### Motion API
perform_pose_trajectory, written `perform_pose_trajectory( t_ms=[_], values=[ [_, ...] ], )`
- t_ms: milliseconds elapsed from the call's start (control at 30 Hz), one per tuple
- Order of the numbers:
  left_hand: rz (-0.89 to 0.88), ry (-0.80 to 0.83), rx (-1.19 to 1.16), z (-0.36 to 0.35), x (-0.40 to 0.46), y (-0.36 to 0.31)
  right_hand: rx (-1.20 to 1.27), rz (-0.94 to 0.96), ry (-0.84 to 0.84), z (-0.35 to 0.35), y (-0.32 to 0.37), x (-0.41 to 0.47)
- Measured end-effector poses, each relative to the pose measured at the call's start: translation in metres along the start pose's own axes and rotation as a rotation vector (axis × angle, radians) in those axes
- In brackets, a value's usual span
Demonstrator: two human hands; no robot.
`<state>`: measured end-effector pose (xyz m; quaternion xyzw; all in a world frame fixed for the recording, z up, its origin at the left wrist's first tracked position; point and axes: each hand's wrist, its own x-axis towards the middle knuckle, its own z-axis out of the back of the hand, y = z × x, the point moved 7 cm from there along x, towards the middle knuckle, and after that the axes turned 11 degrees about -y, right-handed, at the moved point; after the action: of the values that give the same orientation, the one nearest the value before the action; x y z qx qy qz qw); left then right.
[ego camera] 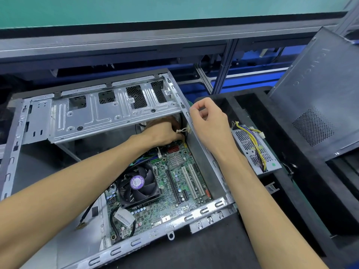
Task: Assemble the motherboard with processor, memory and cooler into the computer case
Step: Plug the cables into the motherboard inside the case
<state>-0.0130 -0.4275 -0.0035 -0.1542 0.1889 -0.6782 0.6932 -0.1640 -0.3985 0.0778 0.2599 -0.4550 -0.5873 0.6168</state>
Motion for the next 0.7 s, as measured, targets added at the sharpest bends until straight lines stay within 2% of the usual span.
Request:
perform_pose_trajectory(
  t_ms=[233, 700],
  values=[
    [0.04, 0.12, 0.018, -0.008, 0.005, -0.002, -0.032, 0.019, 0.021, 0.001, 0.004, -0.002],
    [0.003, 0.126, -0.097, 0.007, -0.013, -0.013, -0.039, 0.017, 0.039, 0.0, 0.008, -0.004]
  ],
)
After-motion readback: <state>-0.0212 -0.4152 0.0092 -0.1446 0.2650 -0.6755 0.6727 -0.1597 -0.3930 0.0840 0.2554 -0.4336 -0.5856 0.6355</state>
